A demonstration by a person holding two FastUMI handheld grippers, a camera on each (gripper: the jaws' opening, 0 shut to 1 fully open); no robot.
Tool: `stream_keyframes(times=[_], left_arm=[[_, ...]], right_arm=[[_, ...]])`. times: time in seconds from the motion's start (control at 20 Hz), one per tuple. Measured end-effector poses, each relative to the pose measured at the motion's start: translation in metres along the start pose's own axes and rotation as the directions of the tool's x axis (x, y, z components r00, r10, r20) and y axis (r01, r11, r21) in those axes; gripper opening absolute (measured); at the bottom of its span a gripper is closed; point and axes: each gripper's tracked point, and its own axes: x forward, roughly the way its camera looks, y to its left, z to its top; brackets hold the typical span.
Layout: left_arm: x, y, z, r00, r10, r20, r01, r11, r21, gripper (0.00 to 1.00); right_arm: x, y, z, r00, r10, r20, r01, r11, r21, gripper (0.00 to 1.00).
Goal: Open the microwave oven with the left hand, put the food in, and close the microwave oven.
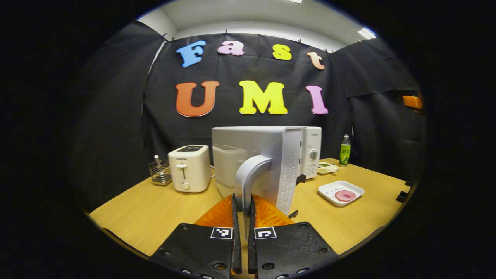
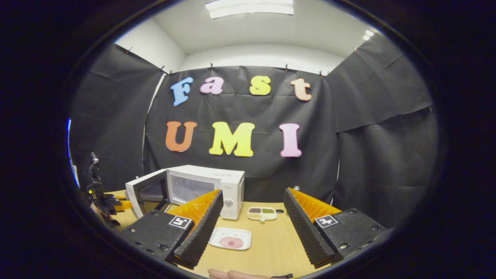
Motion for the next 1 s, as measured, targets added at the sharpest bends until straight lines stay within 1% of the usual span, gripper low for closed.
stream_keyframes(times=[0.1,0.2,0.25,0.35,0.45,0.5,0.55,0.6,0.65,0.7,0.75,0.8,0.85,0.9,0.95,1.0], left_arm=[[-0.005,0.029,-0.002,0.999,0.046,0.003,-0.046,0.999,-0.027,0.06],[-0.009,0.040,-0.003,1.000,0.029,0.004,-0.029,0.997,-0.070,0.06],[-0.008,0.045,-0.003,1.000,0.017,0.006,-0.017,0.997,-0.077,0.06],[-0.007,0.049,-0.004,1.000,0.004,0.009,-0.003,0.998,-0.064,0.06],[-0.006,0.049,-0.005,1.000,-0.004,0.011,0.004,0.999,-0.053,0.06],[-0.006,0.049,-0.004,1.000,-0.004,0.011,0.005,0.999,-0.047,0.06],[-0.006,0.051,-0.004,1.000,-0.006,0.013,0.006,0.999,-0.045,0.06],[-0.006,0.050,-0.005,1.000,-0.010,0.015,0.010,0.999,-0.047,0.06],[-0.005,0.049,-0.005,1.000,-0.018,0.019,0.018,0.999,-0.046,0.06],[-0.005,0.047,-0.005,0.999,-0.030,0.022,0.031,0.999,-0.043,0.06],[-0.004,0.045,-0.005,0.998,-0.054,0.026,0.055,0.998,-0.038,0.05],[-0.002,0.041,-0.004,0.996,-0.083,0.026,0.083,0.996,-0.037,0.06],[0.000,0.036,-0.003,0.992,-0.120,0.027,0.121,0.992,-0.040,0.06],[0.003,0.028,-0.003,0.983,-0.179,0.030,0.180,0.983,-0.041,0.06],[0.003,0.018,-0.001,0.968,-0.248,0.037,0.250,0.967,-0.044,0.06],[0.003,0.006,0.000,0.945,-0.324,0.053,0.326,0.944,-0.039,0.06]], right_arm=[[0.002,0.014,-0.001,1.000,0.020,-0.007,-0.020,1.000,-0.004,0.92],[0.004,0.025,-0.001,0.999,0.035,-0.014,-0.035,0.999,-0.010,0.92],[0.005,0.030,-0.002,0.999,0.040,-0.016,-0.040,0.999,-0.012,0.92],[0.007,0.037,-0.001,0.999,0.048,-0.016,-0.048,0.999,-0.017,0.93],[0.008,0.040,-0.003,0.999,0.051,-0.019,-0.052,0.999,-0.016,0.96],[0.010,0.041,-0.005,0.998,0.053,-0.023,-0.053,0.999,-0.013,1.00],[0.011,0.043,-0.006,0.998,0.056,-0.028,-0.056,0.998,-0.010,1.00],[0.013,0.043,-0.008,0.998,0.056,-0.034,-0.057,0.998,-0.009,0.96],[0.012,0.043,-0.009,0.997,0.060,-0.037,-0.060,0.998,-0.007,1.00],[0.013,0.044,-0.008,0.997,0.065,-0.033,-0.065,0.998,-0.004,1.00],[0.014,0.043,-0.008,0.997,0.065,-0.029,-0.065,0.998,-0.001,1.00],[0.016,0.040,-0.008,0.998,0.062,-0.028,-0.062,0.998,0.003,0.96],[0.018,0.040,-0.009,0.998,0.062,-0.026,-0.062,0.998,0.011,0.96],[0.021,0.042,-0.009,0.998,0.064,-0.024,-0.064,0.998,0.015,0.96],[0.025,0.042,-0.010,0.998,0.063,-0.026,-0.063,0.998,0.014,0.96],[0.029,0.043,-0.010,0.998,0.063,-0.028,-0.063,0.998,0.012,0.96]])
